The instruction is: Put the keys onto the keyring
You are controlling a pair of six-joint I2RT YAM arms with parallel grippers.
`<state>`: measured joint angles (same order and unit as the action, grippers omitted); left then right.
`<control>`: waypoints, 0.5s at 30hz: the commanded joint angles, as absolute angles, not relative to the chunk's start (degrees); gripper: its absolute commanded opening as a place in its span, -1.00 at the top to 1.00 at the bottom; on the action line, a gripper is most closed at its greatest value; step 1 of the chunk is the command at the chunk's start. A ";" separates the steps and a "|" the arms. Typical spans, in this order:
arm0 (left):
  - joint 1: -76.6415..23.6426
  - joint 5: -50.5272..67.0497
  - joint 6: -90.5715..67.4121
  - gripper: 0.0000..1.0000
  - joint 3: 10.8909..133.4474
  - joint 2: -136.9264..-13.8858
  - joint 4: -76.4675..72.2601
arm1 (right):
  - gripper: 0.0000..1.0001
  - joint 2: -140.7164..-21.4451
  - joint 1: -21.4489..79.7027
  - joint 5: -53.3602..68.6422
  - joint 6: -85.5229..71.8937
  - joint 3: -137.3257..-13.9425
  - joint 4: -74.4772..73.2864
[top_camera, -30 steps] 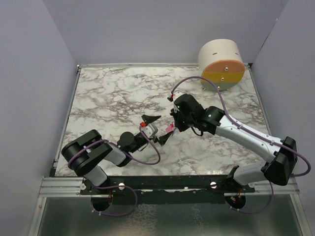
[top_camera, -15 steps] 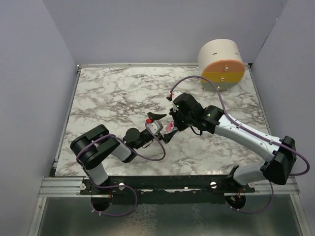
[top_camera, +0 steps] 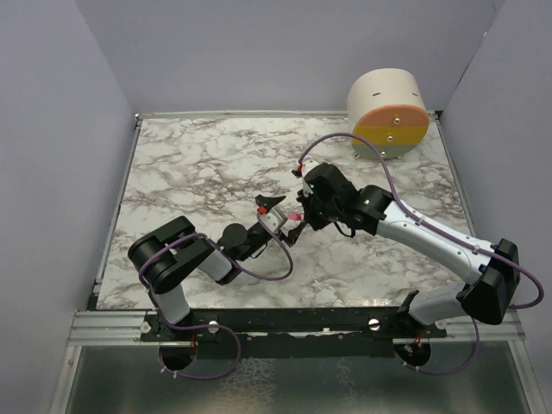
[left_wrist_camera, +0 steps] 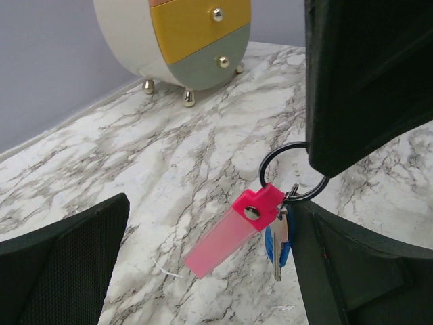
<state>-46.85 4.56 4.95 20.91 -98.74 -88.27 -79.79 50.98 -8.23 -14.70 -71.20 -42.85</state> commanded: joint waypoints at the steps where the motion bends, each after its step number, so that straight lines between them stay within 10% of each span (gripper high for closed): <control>1: -45.82 1.67 5.89 -0.98 20.22 -97.81 -100.90 | 0.99 -77.93 51.00 -8.03 -14.48 -71.02 -43.17; 15: -44.38 1.70 4.88 -0.98 19.51 -94.42 -100.90 | 0.99 -78.07 51.06 -8.50 -14.75 -70.18 -43.13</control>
